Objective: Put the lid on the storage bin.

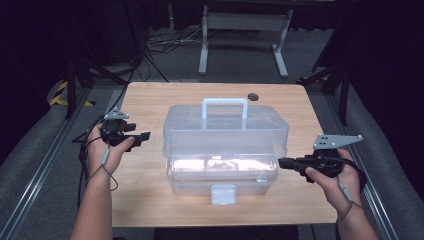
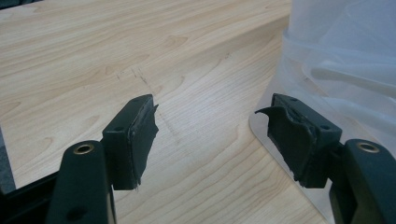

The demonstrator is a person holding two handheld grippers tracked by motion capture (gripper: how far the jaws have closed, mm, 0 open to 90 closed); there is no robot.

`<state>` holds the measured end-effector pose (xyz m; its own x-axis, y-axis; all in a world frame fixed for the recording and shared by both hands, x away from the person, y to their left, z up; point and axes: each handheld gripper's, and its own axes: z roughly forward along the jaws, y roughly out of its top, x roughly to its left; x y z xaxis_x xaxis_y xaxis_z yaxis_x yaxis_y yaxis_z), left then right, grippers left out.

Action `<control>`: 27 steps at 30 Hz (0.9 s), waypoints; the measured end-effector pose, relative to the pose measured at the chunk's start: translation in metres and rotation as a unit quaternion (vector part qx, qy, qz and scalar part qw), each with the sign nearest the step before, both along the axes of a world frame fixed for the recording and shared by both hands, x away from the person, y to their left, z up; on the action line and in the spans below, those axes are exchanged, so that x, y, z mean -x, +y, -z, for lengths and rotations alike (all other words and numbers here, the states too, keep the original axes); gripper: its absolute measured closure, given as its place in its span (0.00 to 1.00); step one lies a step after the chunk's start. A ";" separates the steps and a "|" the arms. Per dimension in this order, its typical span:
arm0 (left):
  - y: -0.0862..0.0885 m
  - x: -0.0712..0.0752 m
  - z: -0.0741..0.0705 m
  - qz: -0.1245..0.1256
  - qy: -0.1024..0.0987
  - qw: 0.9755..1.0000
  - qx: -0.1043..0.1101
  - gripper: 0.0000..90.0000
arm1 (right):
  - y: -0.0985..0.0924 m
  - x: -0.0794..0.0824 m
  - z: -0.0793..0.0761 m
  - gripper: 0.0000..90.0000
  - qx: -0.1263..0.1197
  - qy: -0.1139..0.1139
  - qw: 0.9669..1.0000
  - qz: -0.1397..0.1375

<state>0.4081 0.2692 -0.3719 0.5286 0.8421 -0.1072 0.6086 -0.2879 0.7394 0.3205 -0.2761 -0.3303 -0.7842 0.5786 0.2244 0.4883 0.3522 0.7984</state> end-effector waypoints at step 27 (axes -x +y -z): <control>0.002 -0.013 0.010 -0.008 0.006 1.000 0.011 0.37 | 0.002 0.002 0.014 1.00 0.044 0.036 0.998 -0.003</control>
